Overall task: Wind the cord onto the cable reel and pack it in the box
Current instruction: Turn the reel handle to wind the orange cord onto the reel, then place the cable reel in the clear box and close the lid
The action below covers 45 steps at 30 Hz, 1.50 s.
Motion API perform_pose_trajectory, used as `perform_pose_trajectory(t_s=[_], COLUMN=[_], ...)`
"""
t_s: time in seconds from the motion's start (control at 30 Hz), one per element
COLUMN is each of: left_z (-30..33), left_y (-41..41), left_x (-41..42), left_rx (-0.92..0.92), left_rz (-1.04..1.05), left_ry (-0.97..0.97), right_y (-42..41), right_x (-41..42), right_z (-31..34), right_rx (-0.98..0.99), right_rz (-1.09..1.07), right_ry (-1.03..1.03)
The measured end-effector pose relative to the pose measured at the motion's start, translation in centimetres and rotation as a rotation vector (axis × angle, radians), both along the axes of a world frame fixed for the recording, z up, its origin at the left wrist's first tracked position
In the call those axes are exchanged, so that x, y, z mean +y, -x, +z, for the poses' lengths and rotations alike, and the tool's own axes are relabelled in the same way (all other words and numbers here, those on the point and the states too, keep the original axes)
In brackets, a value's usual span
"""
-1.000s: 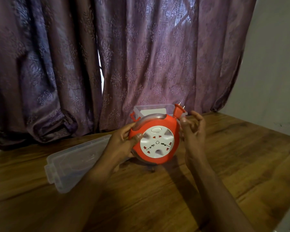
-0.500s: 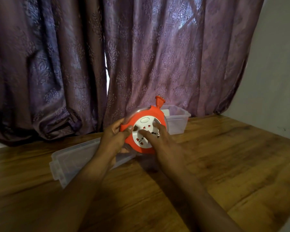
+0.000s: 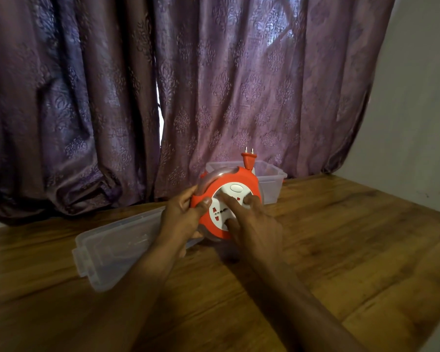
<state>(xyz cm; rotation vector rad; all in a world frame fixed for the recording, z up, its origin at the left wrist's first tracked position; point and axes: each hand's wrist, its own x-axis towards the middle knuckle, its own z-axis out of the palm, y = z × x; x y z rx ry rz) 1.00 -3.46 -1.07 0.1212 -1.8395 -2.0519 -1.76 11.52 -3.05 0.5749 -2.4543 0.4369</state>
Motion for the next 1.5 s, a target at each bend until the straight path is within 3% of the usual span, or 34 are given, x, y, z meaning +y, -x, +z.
perform_pose_trajectory(t_s=[0.5, 0.63, 0.73, 0.8, 0.87, 1.03, 1.23, 1.5], left_z=[-0.2, -0.3, -0.5, -0.5, -0.5, -0.5, -0.6, -0.1], left_y=[0.2, 0.2, 0.4, 0.5, 0.5, 0.6, 0.6, 0.2], left_x=[0.2, 0.0, -0.6, -1.0, -1.5, -2.5, -3.4, -4.7], left_rx=[0.021, -0.001, -0.031, -0.039, -0.04, -0.056, -0.058, -0.115], left_rz=[-0.018, 0.021, 0.066, 0.095, 0.116, 0.16, 0.197, 0.201], left_ry=[-0.006, -0.029, -0.059, -0.07, -0.082, -0.093, -0.12, -0.138], right_y=[0.2, 0.7, 0.8, 1.4, 2.8, 7.7, 12.8, 17.1], right_x=[-0.1, 0.1, 0.5, 1.1, 1.7, 2.9, 2.4, 0.6], right_z=[-0.3, -0.8, -0.8, -0.6, -0.5, 0.0, 0.5, 0.6], right_rx=[-0.022, -0.019, 0.075, 0.16, 0.215, 0.088, 0.008, -0.139], right_rz=[-0.019, 0.105, 0.233, 0.203, 0.122, -0.023, -0.023, -0.021], right_ry=[0.069, 0.105, 0.369, 0.584, 0.651, 0.362, 0.004, -0.148])
